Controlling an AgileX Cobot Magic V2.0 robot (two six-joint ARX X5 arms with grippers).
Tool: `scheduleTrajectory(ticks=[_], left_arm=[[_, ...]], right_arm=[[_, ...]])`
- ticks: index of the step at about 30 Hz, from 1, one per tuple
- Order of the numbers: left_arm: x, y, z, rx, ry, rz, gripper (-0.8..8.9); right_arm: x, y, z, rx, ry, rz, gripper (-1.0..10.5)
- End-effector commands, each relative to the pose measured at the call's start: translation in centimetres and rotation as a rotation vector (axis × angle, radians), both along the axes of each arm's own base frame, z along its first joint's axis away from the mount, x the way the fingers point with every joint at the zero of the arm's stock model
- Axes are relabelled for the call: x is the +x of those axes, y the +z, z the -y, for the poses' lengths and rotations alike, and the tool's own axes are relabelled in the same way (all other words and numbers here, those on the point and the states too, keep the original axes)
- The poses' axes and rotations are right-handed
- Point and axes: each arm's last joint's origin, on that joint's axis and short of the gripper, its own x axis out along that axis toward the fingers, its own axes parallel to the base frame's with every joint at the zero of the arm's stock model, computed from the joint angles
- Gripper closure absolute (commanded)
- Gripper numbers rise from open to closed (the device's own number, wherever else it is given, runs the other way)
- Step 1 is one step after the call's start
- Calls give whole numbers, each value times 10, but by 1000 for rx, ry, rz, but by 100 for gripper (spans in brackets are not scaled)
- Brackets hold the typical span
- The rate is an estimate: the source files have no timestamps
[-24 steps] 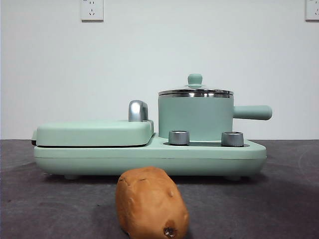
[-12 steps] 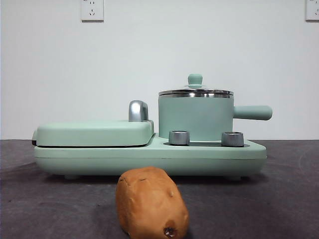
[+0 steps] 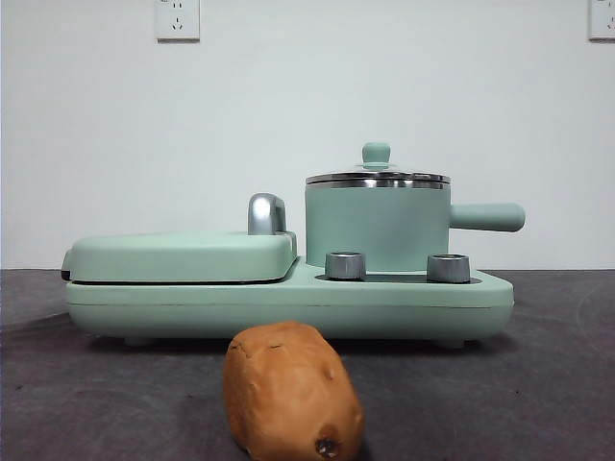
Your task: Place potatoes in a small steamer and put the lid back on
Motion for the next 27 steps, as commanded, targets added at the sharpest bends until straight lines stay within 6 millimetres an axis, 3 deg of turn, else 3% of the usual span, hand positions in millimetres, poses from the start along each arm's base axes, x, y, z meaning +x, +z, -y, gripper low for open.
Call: scheduleTrajectory(ticks=[1,11,13,17,20,27], left_arm=[[8,9,4,-8,-93,-8,805],[23,0,13,47,-166,-21,787],[24,-1,14,57,-174,-15,736],[27,-3,16,61,-180,-26,470],[28,-4,18,60,-190,-33,306],[35,-6,28,25,-219,-63,302]], right_arm=[[7,7,-2,-18,99,27,935],[17,7,-3,2,148,4,925],[17,7,-3,0,142,4,848],[18,7,-3,-5,122,0,588],[18,7,-3,-5,122,1,518],[18,7,-3,-4,123,1,514]])
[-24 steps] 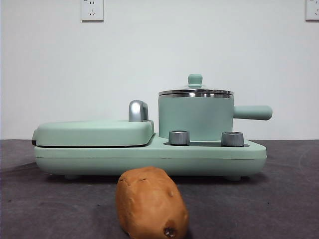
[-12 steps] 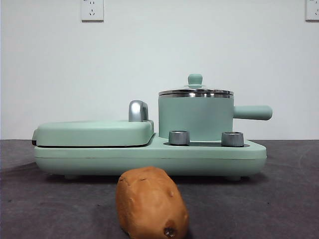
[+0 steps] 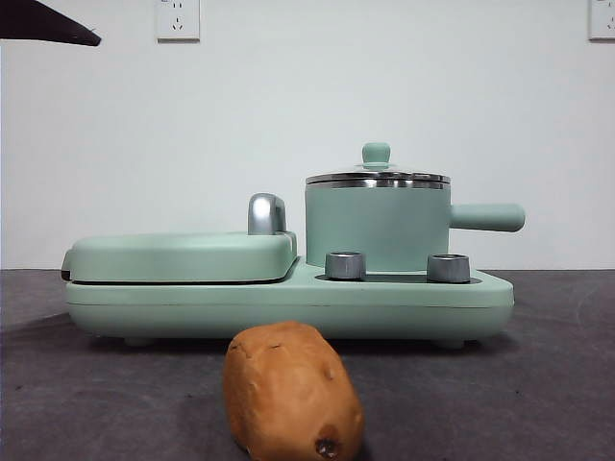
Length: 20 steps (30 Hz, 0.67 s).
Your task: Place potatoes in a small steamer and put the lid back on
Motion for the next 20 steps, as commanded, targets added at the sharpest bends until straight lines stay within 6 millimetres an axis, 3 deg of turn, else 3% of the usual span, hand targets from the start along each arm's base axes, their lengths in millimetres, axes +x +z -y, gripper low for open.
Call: scheduleTrajectory(ticks=[1,9,20], left_arm=[[10,2,7,-34,-13,-27,302],[50,3,48,-2,-122,-144,305],[110,24,152,242,-207,-104,306]], right_arm=[[0,5,0,-4,3,27,514],[0,5,0,-1,5,23,514],[-1,5,0,-1,5,15,514]])
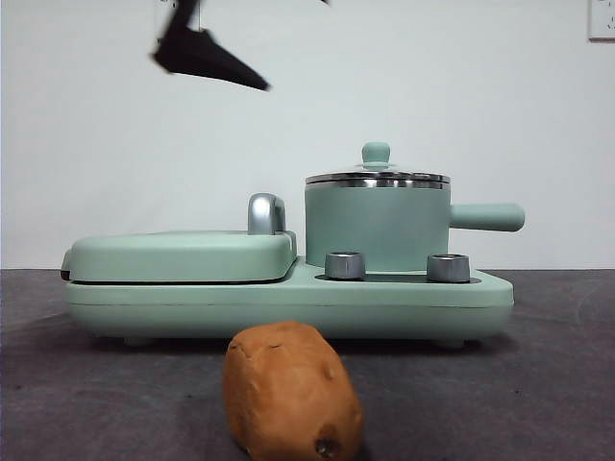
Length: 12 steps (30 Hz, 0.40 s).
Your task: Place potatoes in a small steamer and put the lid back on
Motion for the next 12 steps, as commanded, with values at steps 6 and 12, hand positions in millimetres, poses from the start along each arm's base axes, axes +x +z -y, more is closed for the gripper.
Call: scheduleTrajectory(ticks=[6,12], left_arm=[[25,0,73,206,1,221,307],[39,-14,108,294,76,304,308]], right_arm=[[-1,4,0,-2,5,14,514],[-1,4,0,1,4,12,514]])
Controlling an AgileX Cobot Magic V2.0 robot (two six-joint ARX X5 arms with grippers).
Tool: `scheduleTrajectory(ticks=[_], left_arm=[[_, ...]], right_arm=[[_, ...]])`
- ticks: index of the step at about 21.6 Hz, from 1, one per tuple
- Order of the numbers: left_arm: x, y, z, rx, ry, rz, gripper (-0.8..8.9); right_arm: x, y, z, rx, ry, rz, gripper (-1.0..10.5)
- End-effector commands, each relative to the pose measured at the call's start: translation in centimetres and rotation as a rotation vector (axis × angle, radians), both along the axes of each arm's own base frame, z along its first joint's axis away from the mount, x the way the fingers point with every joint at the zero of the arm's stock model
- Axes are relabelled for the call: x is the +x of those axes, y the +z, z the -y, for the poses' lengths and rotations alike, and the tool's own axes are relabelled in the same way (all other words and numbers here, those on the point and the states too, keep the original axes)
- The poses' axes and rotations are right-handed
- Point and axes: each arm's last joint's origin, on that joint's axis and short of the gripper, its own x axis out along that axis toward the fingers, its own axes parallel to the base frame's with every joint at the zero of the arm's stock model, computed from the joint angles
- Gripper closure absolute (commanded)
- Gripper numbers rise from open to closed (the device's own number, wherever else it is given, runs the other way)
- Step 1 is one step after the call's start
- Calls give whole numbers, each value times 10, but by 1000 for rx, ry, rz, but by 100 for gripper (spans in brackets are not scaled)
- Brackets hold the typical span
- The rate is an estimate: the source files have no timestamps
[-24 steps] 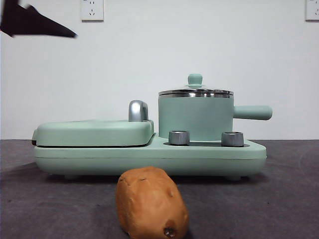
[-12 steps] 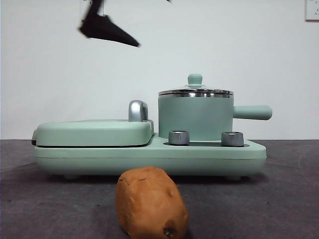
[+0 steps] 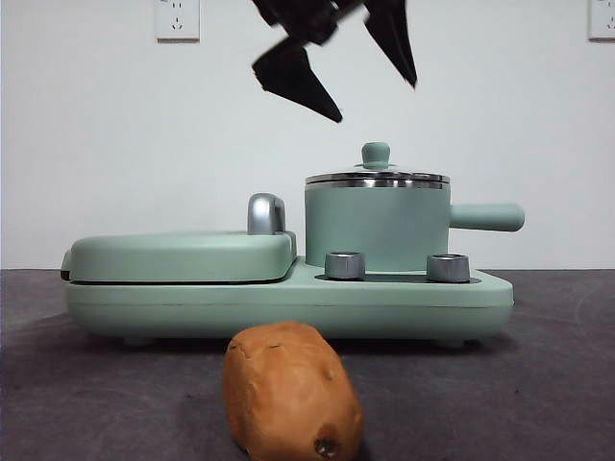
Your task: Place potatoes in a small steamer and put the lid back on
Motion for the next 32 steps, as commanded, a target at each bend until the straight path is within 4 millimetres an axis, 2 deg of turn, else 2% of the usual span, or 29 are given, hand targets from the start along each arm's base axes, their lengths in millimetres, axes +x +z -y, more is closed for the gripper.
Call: scheduleTrajectory(ticks=[1,8,13,17,22,30,32], left_arm=[[9,-5,15,24,17,56,311],[28,-24,29,11,57,108,319],[29,-23,30,8,60,128,376],[30,-25,28,20,65,117,379],[35,-38,32,39,66,95,384],[37,-38,30,66,114,120,617],[38,-38,29,64,119,123,723]], right_arm=[[0,5,0,3,3,16,514],[-1,3,0,4,5,-6,514],[-1,3,0,4,5,-6,514],[-1,3,0,4,5,-5,514],[-1,3,0,4,5,-5,514],[-2,2,0,4,5,-15,514],[-2,2,0,4,5,-22,514]])
